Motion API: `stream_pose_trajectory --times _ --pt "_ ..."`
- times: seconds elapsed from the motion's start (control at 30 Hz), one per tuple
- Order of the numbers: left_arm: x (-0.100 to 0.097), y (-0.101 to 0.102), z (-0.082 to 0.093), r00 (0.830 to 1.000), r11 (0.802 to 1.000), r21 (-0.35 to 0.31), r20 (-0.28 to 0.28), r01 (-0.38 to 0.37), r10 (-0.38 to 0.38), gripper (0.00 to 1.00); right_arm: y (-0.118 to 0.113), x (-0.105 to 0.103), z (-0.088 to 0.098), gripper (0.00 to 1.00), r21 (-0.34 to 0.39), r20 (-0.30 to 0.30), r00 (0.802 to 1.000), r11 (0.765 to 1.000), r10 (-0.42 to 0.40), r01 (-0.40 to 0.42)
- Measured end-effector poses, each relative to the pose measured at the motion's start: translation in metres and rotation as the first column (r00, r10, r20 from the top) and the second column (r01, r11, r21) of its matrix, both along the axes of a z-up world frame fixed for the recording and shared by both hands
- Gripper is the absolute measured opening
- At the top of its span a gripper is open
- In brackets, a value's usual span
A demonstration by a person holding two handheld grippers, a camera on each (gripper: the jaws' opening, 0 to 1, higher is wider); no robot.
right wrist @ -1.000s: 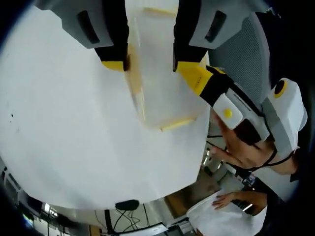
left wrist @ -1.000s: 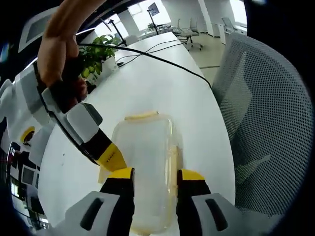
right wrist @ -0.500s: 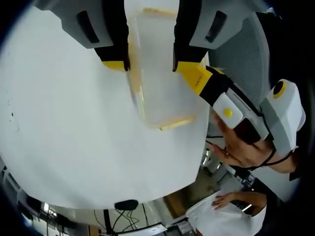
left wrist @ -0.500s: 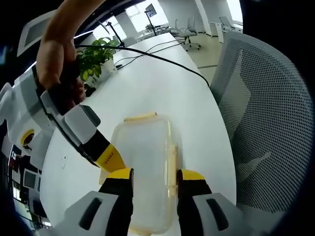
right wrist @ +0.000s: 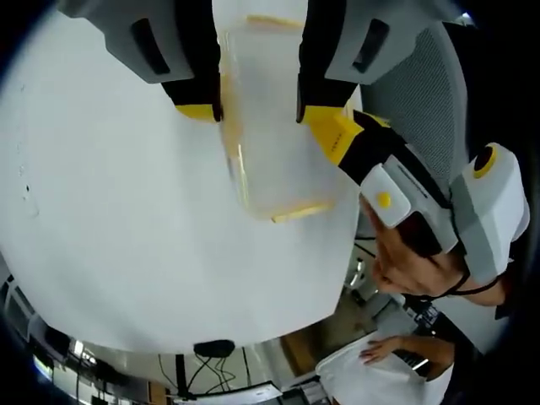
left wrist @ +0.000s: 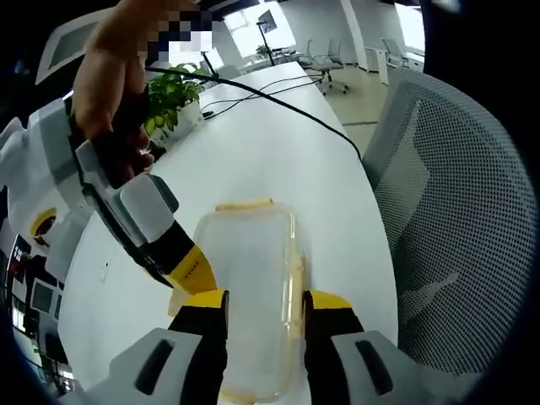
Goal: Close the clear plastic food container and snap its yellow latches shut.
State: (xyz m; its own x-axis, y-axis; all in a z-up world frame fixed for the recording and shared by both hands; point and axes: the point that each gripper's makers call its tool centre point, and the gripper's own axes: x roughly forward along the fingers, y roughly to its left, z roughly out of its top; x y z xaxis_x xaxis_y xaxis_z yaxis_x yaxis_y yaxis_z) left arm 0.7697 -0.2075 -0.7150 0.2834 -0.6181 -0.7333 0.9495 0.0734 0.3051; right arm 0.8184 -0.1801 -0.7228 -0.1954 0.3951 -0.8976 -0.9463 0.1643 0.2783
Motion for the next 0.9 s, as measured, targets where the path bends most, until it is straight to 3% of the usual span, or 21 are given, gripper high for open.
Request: stream_pose_trajectory --times 0.07,0.53,0.9 --pt "-0.001 0.000 0.000 0.999 1.000 -0.022 -0.038 -0.018 0.017 0.30 0.000 0.000 0.002 0.33 0.004 0.002 1.000 1.000 -0.003 0.003" --pt "-0.007 0.008 0.005 0.993 0.994 -0.064 -0.087 -0.089 0.083 0.37 -0.009 0.002 0.014 0.37 0.048 0.055 0.998 0.998 -0.042 0.039" --pt "-0.006 0.020 0.013 0.981 0.981 -0.102 -0.113 -0.167 0.155 0.42 -0.028 0.001 0.027 0.43 0.083 0.148 0.987 0.995 -0.060 0.048"
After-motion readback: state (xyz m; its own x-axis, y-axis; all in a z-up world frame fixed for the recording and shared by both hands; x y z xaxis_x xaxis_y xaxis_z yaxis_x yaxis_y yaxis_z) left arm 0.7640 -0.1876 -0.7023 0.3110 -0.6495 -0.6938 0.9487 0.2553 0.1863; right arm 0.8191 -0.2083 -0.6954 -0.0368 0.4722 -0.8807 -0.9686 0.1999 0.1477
